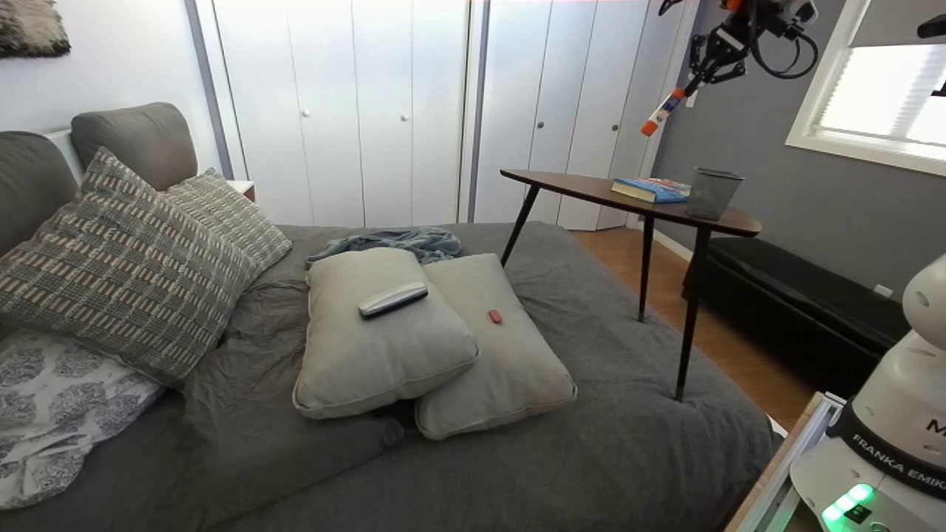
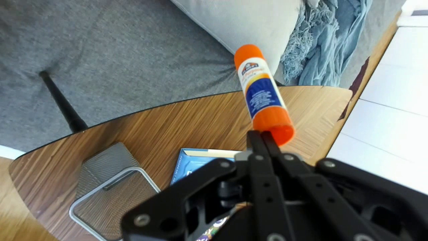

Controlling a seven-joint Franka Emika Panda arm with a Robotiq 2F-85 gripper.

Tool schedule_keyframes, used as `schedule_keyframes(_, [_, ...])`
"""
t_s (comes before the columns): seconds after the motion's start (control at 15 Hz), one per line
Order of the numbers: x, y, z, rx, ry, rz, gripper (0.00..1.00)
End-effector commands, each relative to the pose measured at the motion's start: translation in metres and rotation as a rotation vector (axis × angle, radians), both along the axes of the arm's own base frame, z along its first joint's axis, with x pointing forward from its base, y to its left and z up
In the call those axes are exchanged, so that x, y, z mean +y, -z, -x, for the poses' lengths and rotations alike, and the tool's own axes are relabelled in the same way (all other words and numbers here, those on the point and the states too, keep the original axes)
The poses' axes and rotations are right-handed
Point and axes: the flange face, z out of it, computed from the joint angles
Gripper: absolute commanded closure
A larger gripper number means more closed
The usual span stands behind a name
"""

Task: Pick up the glue stick and put it on the left gray pillow

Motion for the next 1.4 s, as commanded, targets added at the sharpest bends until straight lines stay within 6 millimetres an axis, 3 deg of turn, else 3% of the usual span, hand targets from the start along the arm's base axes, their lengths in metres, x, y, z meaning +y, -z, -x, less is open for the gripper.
schedule_keyframes(0.0, [-0.002,0.002,-0.002,0.003,-0.004,-0.005,0.98])
schedule_keyframes(0.33, [-0.002,0.003,-0.002,0.003,-0.006,-0.006,0.99])
schedule_keyframes(0.6, [0.030,0.022,-0.057,-0.048,-0.132,-0.055,0.99])
schedule_keyframes(0.73, [0.059,0.039,-0.094,-0.053,-0.224,-0.090,0.99])
schedule_keyframes(1.07, [0.152,0.090,-0.186,0.012,-0.510,-0.165,0.99])
schedule_keyframes(1.2, [0.184,0.107,-0.214,0.048,-0.611,-0.177,0.99])
schedule_keyframes(1.33, [0.207,0.109,-0.234,0.010,-0.709,-0.206,0.99])
